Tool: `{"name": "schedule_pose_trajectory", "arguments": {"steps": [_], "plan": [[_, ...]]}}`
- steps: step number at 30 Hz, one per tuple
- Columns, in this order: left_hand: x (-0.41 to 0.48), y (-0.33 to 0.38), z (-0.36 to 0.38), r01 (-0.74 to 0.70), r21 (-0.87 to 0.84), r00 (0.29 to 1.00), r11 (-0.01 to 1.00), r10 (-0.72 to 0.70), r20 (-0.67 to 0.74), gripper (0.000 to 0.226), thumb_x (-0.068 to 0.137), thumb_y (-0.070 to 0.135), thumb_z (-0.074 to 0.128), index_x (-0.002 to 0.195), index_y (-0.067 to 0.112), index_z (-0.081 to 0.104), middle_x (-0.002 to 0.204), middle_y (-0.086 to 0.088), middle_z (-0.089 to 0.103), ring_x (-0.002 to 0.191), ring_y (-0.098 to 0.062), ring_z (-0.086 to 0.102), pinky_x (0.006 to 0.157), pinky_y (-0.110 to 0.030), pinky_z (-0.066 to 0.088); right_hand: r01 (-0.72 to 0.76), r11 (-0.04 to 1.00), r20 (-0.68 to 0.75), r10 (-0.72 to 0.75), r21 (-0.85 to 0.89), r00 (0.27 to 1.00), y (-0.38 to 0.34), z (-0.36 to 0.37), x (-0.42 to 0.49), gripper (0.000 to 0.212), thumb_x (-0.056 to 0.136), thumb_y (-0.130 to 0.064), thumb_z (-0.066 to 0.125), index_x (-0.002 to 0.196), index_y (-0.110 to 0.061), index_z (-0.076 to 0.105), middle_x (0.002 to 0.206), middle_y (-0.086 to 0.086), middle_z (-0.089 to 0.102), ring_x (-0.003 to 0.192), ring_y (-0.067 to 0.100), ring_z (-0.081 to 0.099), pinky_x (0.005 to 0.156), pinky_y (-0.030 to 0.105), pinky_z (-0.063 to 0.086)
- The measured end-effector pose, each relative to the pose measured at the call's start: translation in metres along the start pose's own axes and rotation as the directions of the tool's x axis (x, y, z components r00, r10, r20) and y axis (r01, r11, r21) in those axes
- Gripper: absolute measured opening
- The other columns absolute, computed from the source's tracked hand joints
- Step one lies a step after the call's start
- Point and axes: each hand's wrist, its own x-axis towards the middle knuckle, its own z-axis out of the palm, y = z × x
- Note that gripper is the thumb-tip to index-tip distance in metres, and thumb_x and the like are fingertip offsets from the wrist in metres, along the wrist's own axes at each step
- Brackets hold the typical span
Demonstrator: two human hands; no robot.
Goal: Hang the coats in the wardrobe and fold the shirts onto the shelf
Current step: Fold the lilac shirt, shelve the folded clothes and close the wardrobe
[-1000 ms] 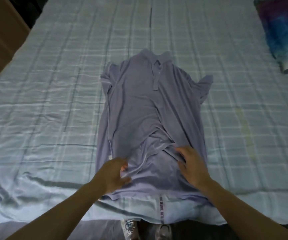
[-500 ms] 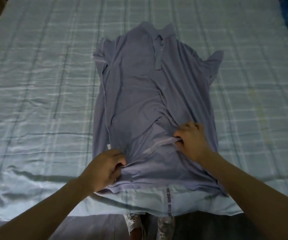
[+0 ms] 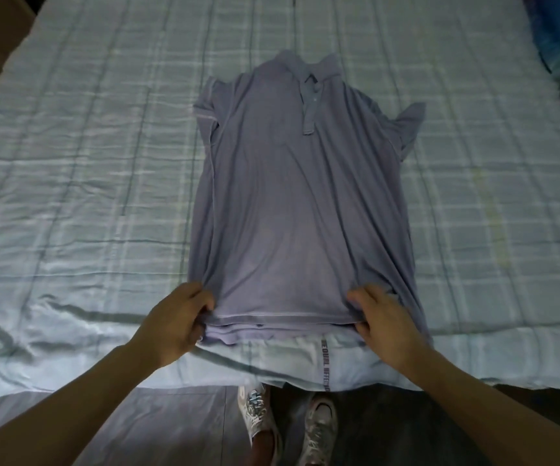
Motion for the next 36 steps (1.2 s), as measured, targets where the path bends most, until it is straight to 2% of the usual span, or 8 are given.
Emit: {"name": "schedule_pose_trajectory", "arguments": {"steps": [6, 11, 14, 16, 20, 28, 32, 36], "plan": [[-0.005, 0.002, 0.012, 0.19, -0.012, 0.977, 0.982, -0.19, -0.098, 0.029, 0.075, 0.022, 0.074, 0.098, 0.02, 0.056, 0.09, 0.006, 0.051, 0.071, -0.014, 0.051, 0.058, -0.023, 0.038, -0.034, 0.987, -0.15, 0.01, -0.158, 0.989, 0.006, -0.004, -0.002, 0.042, 0.058, -0.034, 0.084, 0.092, -0.016, 0.066, 0.096, 0.009, 0.062, 0.086, 0.031, 0.061, 0.071, 0.045, 0.051], [-0.008, 0.001, 0.007, 0.109, 0.101, 0.993, 0.989, -0.104, -0.053, 0.022, 0.076, -0.001, 0.07, 0.088, 0.015, 0.061, 0.088, 0.0, 0.055, 0.067, -0.018, 0.053, 0.055, -0.025, 0.039, -0.086, 0.985, -0.134, 0.066, -0.151, 0.989, 0.021, -0.003, -0.01, 0.054, 0.046, -0.007, 0.089, 0.096, -0.01, 0.07, 0.108, 0.018, 0.062, 0.091, 0.039, 0.063, 0.073, 0.048, 0.052], [-0.014, -0.001, 0.003, 0.039, 0.195, 0.999, 0.98, -0.032, -0.038, 0.035, 0.062, -0.018, 0.069, 0.082, 0.011, 0.064, 0.084, -0.005, 0.057, 0.068, -0.024, 0.055, 0.049, -0.029, 0.045, -0.075, 0.981, -0.062, 0.065, -0.18, 0.996, 0.031, 0.0, -0.018, 0.062, 0.039, -0.01, 0.095, 0.096, -0.007, 0.072, 0.104, 0.021, 0.064, 0.088, 0.042, 0.065, 0.07, 0.047, 0.053], [-0.018, -0.004, 0.0, 0.014, 0.235, 0.999, 0.972, -0.006, -0.034, 0.039, 0.057, -0.019, 0.073, 0.081, 0.011, 0.065, 0.083, -0.004, 0.058, 0.07, -0.024, 0.056, 0.045, -0.029, 0.045, -0.119, 0.986, -0.035, 0.115, -0.121, 0.993, 0.037, 0.003, -0.023, 0.056, 0.052, -0.014, 0.093, 0.102, -0.007, 0.068, 0.106, 0.019, 0.062, 0.087, 0.04, 0.063, 0.069, 0.045, 0.053], [-0.024, -0.006, -0.003, 0.019, 0.304, 0.997, 0.953, 0.003, -0.071, 0.04, 0.055, -0.01, 0.084, 0.085, 0.012, 0.069, 0.084, -0.003, 0.061, 0.071, -0.024, 0.059, 0.041, -0.024, 0.037, -0.227, 0.974, -0.058, 0.228, 0.024, 0.972, 0.04, 0.007, -0.025, 0.031, 0.088, -0.003, 0.053, 0.118, -0.014, 0.051, 0.115, 0.006, 0.047, 0.095, 0.029, 0.054, 0.075, 0.035, 0.047], [-0.039, -0.019, -0.017, 0.075, 0.322, 0.997, 0.944, -0.07, -0.029, 0.049, 0.056, -0.02, 0.076, 0.094, 0.011, 0.072, 0.09, -0.008, 0.063, 0.074, -0.026, 0.058, 0.042, -0.03, 0.048, -0.203, 0.973, 0.032, 0.208, -0.109, 0.978, 0.068, -0.01, -0.052, 0.024, 0.085, -0.005, 0.063, 0.107, -0.013, 0.06, 0.104, 0.008, 0.057, 0.075, 0.025, 0.055, 0.061, 0.031, 0.04], [-0.044, -0.031, -0.007, 0.097, 0.376, 0.986, 0.922, -0.14, 0.088, 0.047, 0.086, -0.003, 0.055, 0.126, 0.022, 0.059, 0.119, 0.0, 0.056, 0.098, -0.018, 0.051, 0.066, -0.024, 0.047, -0.069, 0.98, 0.054, 0.081, -0.186, 0.995, 0.068, -0.016, -0.063, 0.035, 0.054, 0.006, 0.083, 0.076, -0.01, 0.062, 0.07, 0.008, 0.057, 0.051, 0.024, 0.056, 0.046, 0.025, 0.031], [-0.037, -0.018, -0.011, 0.114, 0.358, 0.988, 0.927, -0.145, 0.061, 0.024, 0.085, 0.022, 0.063, 0.109, 0.023, 0.066, 0.102, 0.004, 0.061, 0.091, -0.017, 0.055, 0.065, -0.025, 0.043, -0.071, 0.996, -0.003, 0.071, -0.059, 0.998, 0.056, -0.014, -0.051, 0.016, 0.074, -0.008, 0.076, 0.079, -0.011, 0.061, 0.082, 0.006, 0.057, 0.065, 0.023, 0.057, 0.051, 0.025, 0.038]]}}
